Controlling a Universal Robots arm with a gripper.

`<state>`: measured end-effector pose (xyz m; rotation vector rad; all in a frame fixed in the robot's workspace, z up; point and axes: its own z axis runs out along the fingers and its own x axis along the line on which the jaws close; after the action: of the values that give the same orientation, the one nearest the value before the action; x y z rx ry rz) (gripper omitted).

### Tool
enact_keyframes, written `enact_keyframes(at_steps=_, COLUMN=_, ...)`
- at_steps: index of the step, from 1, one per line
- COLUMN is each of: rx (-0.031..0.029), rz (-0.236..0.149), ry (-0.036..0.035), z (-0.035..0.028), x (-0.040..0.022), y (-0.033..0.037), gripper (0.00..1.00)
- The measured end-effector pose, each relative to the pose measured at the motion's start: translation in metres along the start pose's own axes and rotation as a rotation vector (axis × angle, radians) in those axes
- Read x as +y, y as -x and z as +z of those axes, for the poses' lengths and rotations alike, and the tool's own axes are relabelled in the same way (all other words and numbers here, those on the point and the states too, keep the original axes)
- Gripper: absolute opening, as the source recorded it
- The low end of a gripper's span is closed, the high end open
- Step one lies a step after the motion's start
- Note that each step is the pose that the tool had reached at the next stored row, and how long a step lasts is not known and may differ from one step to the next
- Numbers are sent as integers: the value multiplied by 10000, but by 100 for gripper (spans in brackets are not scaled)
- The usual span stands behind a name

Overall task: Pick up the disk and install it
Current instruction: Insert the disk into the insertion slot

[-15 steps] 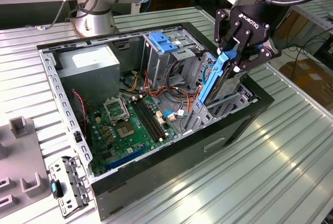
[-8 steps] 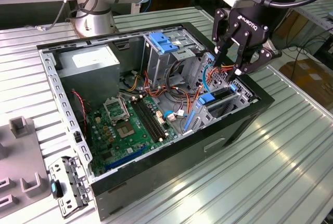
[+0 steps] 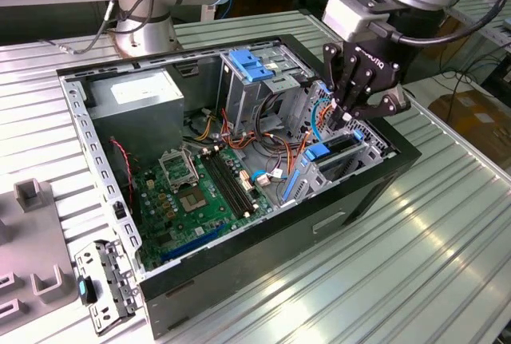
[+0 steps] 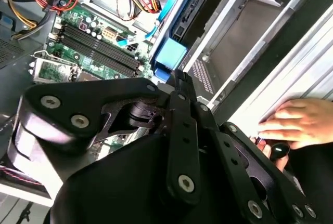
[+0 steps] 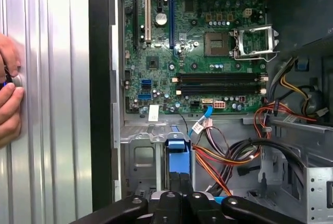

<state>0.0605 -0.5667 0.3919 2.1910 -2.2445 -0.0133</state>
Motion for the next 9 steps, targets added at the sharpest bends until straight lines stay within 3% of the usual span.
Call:
enact_keyframes(at_steps=1, rx=-1, rz=-48, ry=0, z=21, x=0, y=-3, gripper=11)
enact_keyframes(at_steps=4, rx=2, rz=-146, ry=0, z=96, x=-2, y=-11, gripper=11)
enact_keyframes(at_steps=9, rx=2, rz=-158, ry=-35, z=97, x=-2, y=-11, gripper=11)
